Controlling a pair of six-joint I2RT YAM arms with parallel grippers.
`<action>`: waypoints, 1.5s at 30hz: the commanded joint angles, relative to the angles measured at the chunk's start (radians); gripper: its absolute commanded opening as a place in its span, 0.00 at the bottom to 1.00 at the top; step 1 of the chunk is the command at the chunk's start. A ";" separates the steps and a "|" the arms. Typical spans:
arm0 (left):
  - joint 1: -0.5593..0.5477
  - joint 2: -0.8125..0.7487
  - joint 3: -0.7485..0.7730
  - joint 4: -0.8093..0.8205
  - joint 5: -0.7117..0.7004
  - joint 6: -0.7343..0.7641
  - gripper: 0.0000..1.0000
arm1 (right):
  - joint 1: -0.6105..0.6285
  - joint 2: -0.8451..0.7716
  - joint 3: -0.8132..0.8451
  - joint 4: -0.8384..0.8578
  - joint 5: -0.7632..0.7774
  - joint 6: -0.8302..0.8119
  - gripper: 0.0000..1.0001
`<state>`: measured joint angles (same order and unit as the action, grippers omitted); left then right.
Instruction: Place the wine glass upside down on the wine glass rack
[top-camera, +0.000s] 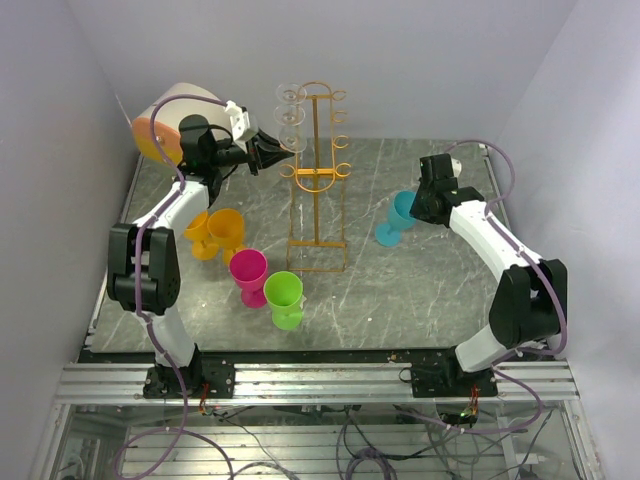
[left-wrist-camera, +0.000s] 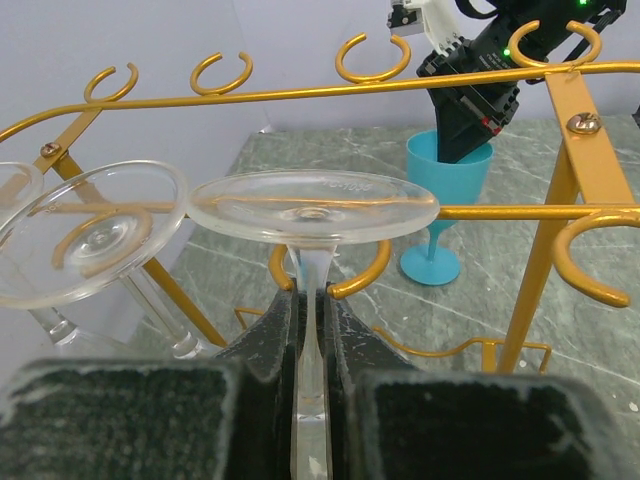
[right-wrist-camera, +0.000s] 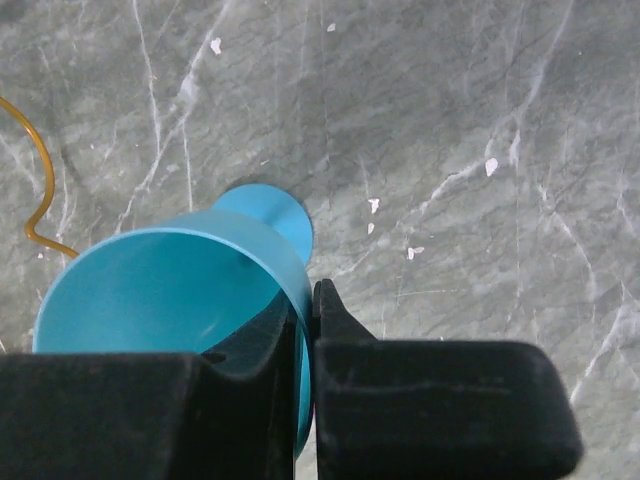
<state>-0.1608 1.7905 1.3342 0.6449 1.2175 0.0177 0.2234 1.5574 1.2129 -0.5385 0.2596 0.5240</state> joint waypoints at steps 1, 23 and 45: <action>-0.008 -0.018 0.003 -0.048 -0.035 0.045 0.15 | -0.008 0.002 0.005 -0.014 0.011 0.000 0.00; 0.028 -0.154 -0.033 -0.424 -0.192 0.323 1.00 | -0.008 -0.210 0.150 -0.121 0.033 -0.068 0.00; 0.106 -0.563 0.309 -1.269 -0.893 -0.120 0.99 | 0.091 -0.549 0.160 0.644 -0.125 -0.283 0.00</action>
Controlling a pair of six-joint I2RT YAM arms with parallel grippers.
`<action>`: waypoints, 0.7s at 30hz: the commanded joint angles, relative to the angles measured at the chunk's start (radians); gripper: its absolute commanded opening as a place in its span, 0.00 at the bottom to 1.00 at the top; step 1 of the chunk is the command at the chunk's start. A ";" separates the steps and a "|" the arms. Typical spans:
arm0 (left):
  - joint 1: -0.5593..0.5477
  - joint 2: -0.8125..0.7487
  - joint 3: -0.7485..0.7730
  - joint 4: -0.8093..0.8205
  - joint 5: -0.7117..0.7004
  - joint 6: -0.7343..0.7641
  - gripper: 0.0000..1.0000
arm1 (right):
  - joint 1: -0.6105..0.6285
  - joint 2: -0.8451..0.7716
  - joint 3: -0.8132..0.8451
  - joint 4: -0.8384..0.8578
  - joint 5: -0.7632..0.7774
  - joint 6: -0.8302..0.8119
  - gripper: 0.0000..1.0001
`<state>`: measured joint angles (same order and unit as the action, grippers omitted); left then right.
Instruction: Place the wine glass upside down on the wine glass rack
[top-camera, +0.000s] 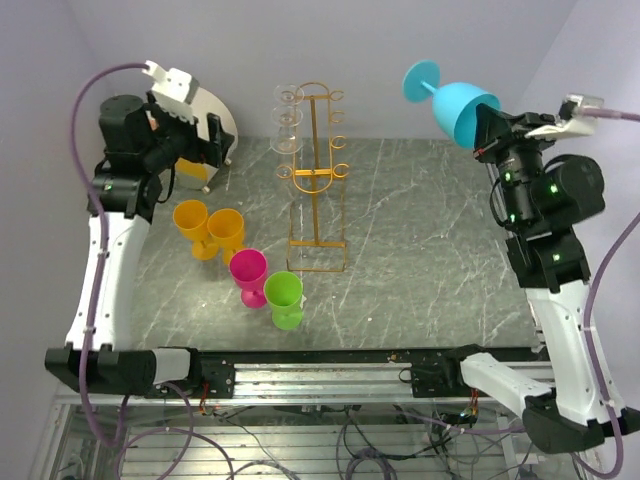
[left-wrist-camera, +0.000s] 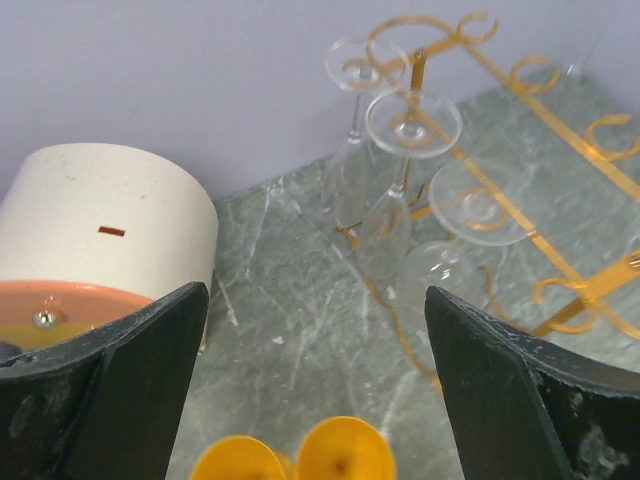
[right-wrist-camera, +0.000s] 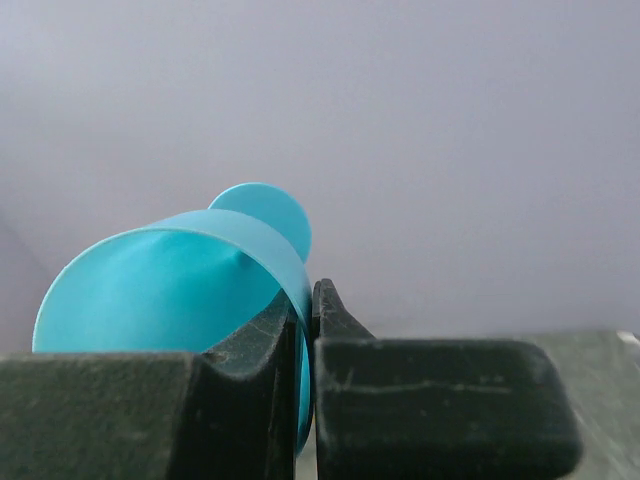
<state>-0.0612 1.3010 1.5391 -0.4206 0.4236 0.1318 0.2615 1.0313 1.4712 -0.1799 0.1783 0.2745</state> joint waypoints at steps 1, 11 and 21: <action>0.006 -0.094 0.117 -0.215 -0.066 -0.273 1.00 | 0.081 -0.035 -0.138 0.379 -0.027 -0.062 0.00; 0.007 -0.299 0.052 -0.114 0.143 -0.680 0.99 | 0.597 0.106 -0.357 0.994 0.374 -0.537 0.00; -0.008 -0.278 -0.127 0.097 0.237 -1.411 0.99 | 0.675 0.228 -0.461 1.420 0.409 -0.738 0.00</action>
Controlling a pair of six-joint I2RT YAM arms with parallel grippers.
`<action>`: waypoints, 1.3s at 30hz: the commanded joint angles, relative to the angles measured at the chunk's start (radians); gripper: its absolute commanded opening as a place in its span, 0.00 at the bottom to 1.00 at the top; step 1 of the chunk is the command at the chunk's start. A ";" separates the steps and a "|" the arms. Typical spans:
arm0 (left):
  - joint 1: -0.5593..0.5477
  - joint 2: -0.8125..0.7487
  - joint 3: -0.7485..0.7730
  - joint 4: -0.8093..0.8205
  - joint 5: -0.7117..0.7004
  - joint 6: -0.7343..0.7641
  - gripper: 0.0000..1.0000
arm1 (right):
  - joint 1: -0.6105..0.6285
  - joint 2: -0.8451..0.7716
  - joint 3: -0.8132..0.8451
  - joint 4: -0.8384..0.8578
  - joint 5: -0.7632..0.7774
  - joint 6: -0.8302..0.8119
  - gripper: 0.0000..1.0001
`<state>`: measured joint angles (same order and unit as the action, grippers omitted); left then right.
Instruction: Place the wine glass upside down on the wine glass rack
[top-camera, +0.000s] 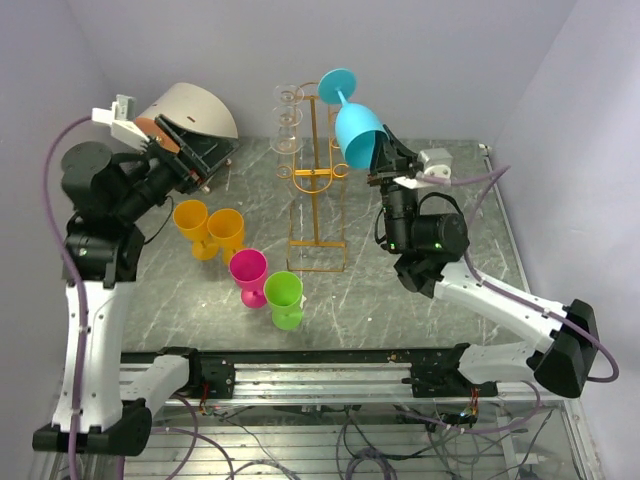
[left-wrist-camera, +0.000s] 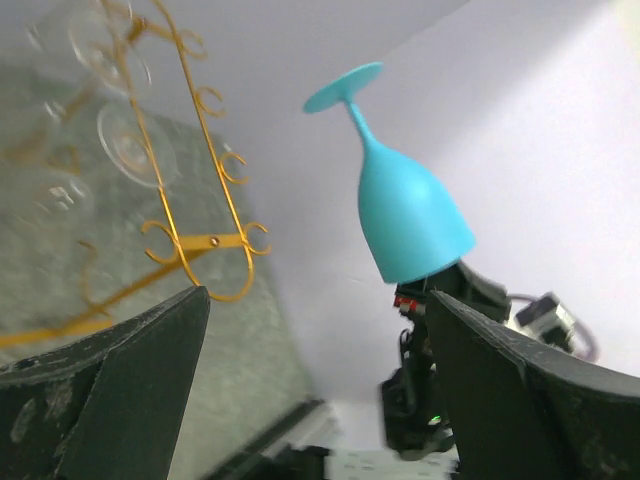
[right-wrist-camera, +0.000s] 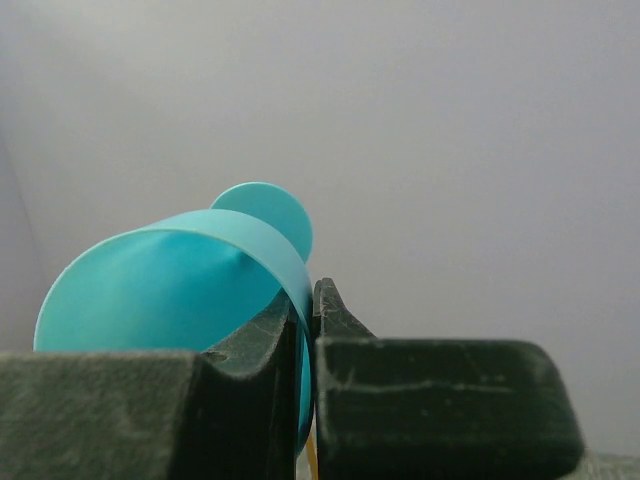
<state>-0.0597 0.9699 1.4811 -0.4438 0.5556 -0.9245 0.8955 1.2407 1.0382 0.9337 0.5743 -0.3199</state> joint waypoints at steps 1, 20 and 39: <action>-0.024 0.062 -0.074 0.134 0.105 -0.388 0.99 | 0.058 0.025 -0.031 0.338 0.005 -0.175 0.00; -0.036 0.191 -0.003 0.087 0.154 -0.413 0.83 | 0.393 0.508 0.105 0.892 -0.110 -0.927 0.00; -0.092 0.221 0.127 -0.250 -0.063 0.024 0.76 | 0.403 0.535 0.167 0.891 -0.116 -0.971 0.00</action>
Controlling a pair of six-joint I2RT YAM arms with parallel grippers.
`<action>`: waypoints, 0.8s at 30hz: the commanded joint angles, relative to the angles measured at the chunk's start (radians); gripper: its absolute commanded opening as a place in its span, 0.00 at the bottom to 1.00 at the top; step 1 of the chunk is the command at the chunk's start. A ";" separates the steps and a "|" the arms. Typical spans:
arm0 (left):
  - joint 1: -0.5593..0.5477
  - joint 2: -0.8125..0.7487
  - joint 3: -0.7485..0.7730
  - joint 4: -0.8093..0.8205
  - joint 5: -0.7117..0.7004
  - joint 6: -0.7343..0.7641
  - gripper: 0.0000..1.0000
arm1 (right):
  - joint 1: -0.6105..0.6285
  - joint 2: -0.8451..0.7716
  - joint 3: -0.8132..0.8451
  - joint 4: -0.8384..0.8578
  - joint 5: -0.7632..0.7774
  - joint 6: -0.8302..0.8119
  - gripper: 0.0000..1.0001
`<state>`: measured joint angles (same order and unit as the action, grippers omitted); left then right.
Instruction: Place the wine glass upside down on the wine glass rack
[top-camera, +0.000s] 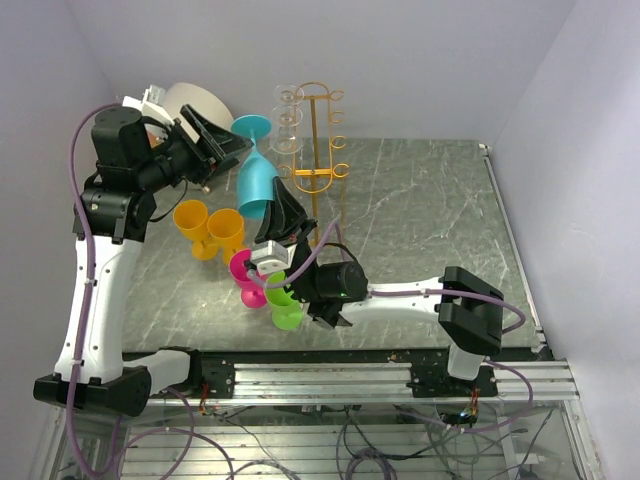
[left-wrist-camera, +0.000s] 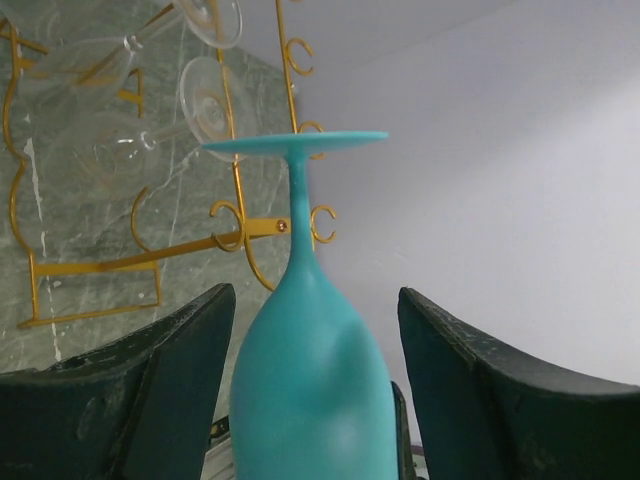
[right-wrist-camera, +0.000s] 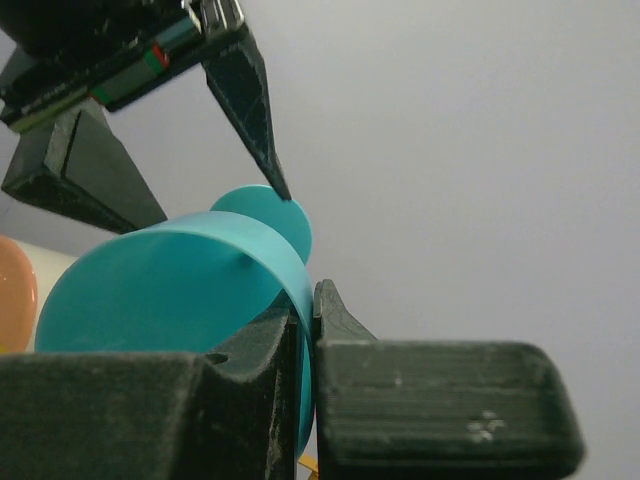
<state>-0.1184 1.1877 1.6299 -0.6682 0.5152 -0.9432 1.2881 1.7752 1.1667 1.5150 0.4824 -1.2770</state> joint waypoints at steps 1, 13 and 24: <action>-0.037 0.005 -0.030 -0.023 -0.022 0.042 0.76 | 0.013 0.007 0.047 0.310 -0.026 -0.011 0.00; -0.079 0.003 -0.080 0.049 -0.046 0.021 0.62 | 0.043 0.033 0.060 0.309 -0.012 -0.003 0.00; -0.079 -0.005 -0.082 0.099 -0.028 0.038 0.07 | 0.045 0.034 0.024 0.310 0.014 0.002 0.00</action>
<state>-0.1841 1.1934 1.5566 -0.6014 0.4362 -0.9272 1.3319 1.8091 1.1980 1.5249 0.5159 -1.2919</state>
